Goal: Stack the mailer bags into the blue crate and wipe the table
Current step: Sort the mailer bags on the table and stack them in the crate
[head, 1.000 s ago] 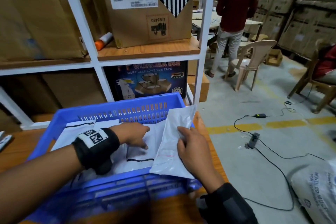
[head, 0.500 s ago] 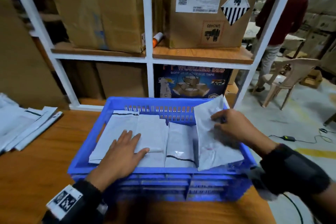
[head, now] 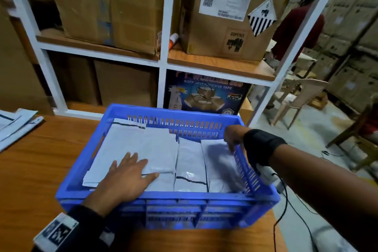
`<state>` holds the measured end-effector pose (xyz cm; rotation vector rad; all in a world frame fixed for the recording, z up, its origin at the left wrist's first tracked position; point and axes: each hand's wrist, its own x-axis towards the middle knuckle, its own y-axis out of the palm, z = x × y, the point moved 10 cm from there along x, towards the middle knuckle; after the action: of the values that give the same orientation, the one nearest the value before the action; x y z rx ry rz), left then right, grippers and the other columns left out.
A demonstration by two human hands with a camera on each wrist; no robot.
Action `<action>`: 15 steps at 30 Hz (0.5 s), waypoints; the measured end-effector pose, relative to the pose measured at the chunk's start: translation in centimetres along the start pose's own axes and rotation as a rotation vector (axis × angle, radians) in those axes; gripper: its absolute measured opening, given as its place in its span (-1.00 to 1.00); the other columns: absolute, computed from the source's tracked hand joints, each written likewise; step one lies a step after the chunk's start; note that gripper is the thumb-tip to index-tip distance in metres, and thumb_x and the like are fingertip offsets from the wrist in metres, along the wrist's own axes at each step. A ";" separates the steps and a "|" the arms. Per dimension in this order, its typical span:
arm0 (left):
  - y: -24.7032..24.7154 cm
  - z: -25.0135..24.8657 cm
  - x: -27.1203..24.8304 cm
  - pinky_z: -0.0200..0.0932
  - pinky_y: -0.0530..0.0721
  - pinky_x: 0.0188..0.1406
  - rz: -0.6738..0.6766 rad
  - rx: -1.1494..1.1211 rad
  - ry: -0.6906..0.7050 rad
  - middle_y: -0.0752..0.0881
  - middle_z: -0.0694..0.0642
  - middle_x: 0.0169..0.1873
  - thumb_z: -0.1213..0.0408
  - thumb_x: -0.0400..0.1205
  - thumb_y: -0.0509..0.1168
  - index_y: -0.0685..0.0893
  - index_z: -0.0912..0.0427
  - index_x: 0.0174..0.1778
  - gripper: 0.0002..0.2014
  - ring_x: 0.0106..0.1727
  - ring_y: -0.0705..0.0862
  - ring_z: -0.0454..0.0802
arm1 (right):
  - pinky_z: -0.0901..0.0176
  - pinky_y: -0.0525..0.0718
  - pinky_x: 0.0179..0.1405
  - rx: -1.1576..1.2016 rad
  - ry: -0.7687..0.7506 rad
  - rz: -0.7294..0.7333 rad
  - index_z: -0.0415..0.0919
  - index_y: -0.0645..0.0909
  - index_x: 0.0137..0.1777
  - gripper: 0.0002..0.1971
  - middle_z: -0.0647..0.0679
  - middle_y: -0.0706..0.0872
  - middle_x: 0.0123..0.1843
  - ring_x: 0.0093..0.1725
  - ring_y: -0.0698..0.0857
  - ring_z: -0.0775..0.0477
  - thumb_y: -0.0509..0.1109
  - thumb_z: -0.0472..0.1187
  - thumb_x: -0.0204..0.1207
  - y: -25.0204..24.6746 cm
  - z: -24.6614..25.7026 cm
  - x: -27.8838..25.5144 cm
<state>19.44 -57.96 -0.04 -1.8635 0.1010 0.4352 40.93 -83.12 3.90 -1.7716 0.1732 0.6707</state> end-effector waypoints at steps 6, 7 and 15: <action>-0.1 -0.3 -0.2 0.20 -0.18 0.69 0.018 0.002 0.004 -0.10 0.05 0.74 -0.36 0.67 -0.07 0.10 -0.10 0.72 -0.28 0.73 -0.21 0.03 | 0.26 0.56 -0.38 -0.123 0.023 0.196 -0.22 0.62 -0.35 -0.72 0.01 0.66 -0.45 -0.39 0.53 -0.01 0.71 -0.22 0.26 3.2 2.4 0.1; -0.1 -0.3 -0.2 0.21 -0.18 0.69 0.015 0.007 0.002 -0.10 0.05 0.74 -0.36 0.67 -0.07 0.10 -0.10 0.72 -0.28 0.73 -0.21 0.03 | 0.23 0.60 -0.26 -0.143 0.039 0.225 -0.24 0.72 -0.27 -0.79 0.01 0.74 -0.38 -0.33 0.59 -0.04 0.71 -0.21 0.26 4.5 2.5 0.3; 0.2 -0.1 0.1 0.27 -0.18 0.67 0.028 0.016 -0.029 -0.11 0.03 0.74 -0.35 0.67 -0.05 0.08 -0.12 0.72 -0.29 0.73 -0.23 0.04 | 0.11 0.74 -0.13 0.070 0.059 0.144 -0.17 0.66 0.05 -0.35 -0.04 0.81 -0.07 -0.02 0.79 -0.06 0.78 0.05 -0.02 7.0 3.4 2.8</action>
<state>19.49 -58.13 -0.20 -1.8410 0.1116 0.4791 38.97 -81.57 -3.95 -1.7240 0.3626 0.7075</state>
